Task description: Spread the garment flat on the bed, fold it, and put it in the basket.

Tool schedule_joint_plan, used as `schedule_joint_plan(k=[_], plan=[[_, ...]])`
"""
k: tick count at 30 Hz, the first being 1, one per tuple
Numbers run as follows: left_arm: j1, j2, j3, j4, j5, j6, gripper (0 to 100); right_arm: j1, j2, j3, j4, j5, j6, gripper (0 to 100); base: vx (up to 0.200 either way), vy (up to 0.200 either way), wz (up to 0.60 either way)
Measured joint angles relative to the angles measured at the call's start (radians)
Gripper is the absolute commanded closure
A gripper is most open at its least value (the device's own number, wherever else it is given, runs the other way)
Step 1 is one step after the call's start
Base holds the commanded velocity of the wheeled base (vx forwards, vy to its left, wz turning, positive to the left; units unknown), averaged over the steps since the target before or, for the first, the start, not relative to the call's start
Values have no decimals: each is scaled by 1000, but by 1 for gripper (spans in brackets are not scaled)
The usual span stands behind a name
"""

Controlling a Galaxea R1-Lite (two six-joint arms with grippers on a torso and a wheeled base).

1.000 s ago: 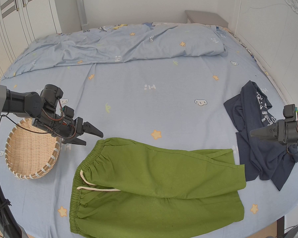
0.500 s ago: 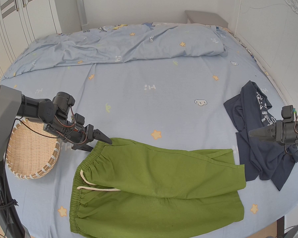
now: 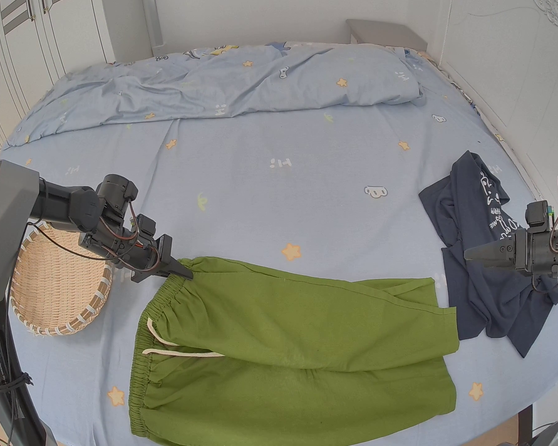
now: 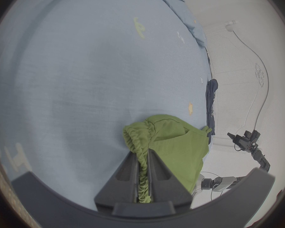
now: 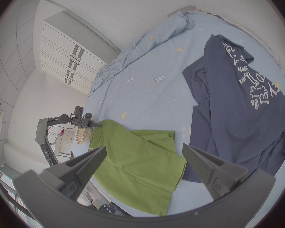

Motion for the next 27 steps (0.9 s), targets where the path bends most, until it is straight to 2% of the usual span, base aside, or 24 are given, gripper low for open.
schedule_joint_plan(k=[9,19,27], plan=[[28,-90,37,-2,0,0,100,28,14,89,-6,-8,1,0,0,0,0],[25,-121,60,-4,1,1,100,47,117,165,-151,-44,0,0,0,0,0],[31,-133,64,-4,1,1,100,64,208,176,-177,-46,1,0,0,0,0]])
